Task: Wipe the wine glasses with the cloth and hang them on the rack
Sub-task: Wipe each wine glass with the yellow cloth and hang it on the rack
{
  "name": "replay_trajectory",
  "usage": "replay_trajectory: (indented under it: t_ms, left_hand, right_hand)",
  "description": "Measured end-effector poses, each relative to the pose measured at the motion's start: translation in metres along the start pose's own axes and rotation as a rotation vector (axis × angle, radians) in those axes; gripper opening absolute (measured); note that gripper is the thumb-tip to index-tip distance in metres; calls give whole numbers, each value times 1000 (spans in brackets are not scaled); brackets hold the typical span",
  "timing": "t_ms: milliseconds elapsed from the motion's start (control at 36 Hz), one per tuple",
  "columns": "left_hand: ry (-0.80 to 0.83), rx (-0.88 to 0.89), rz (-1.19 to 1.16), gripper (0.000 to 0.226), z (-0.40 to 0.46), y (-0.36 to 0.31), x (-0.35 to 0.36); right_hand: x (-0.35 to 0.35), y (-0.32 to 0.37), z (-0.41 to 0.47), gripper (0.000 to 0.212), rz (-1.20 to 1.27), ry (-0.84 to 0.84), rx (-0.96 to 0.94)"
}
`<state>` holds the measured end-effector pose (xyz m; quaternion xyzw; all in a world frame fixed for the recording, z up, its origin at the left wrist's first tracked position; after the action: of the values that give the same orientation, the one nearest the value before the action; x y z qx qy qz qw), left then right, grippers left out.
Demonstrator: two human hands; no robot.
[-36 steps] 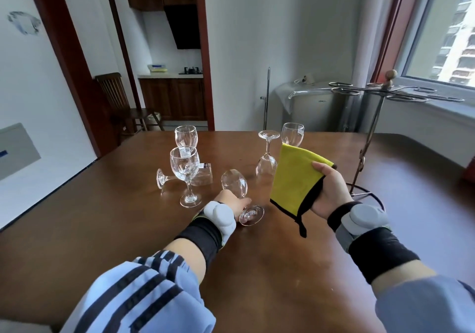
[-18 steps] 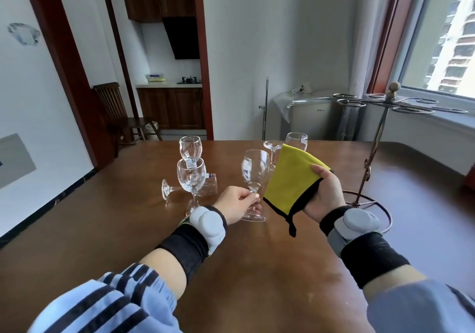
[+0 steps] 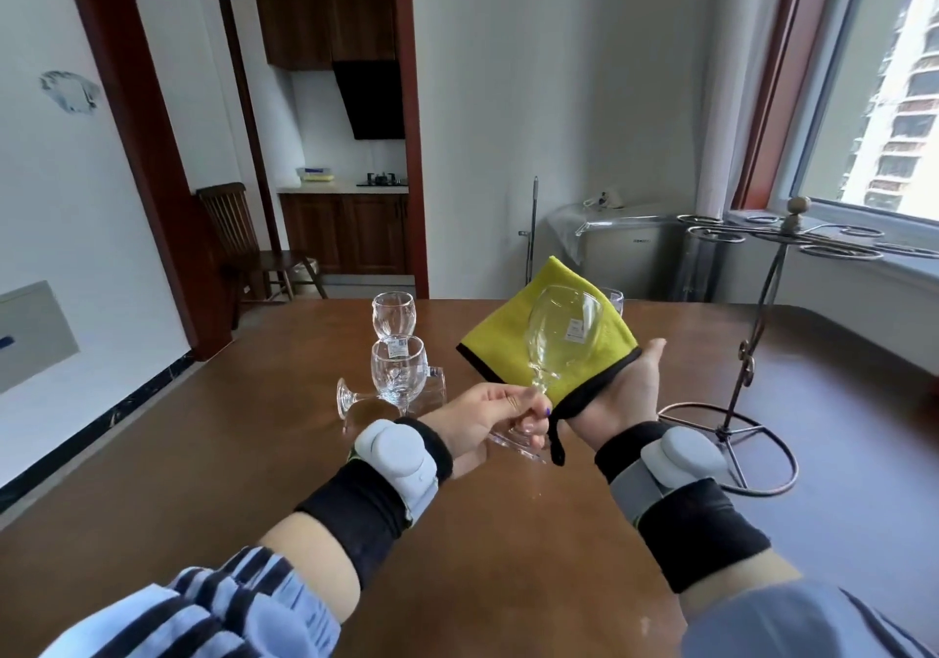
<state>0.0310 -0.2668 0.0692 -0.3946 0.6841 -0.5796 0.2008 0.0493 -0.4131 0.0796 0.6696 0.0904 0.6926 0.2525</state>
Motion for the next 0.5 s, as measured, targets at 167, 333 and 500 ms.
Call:
replay_trajectory:
  t_ms: [167, 333, 500]
  left_hand:
    - [63, -14, -272, 30, -1, 0, -1]
    - [209, -3, -403, 27, 2, 4, -8]
    - [236, -48, -425, 25, 4, 6, -11]
  right_hand:
    - [5, -5, 3, 65, 124, 50, 18]
    - [16, -14, 5, 30, 163, 233, 5]
    - [22, -27, -2, 51, 103, 312, 36]
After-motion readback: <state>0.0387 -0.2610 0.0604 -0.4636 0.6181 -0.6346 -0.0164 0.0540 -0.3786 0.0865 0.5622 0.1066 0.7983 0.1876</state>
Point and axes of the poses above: each hand's wrist, its own z-axis towards the middle knuckle, its own x-axis out of the palm, y = z × x, the point moved 2 cm from there along z, towards the middle knuckle, and after that the axes turned 14 degrees about -x, right-handed, at the moved point
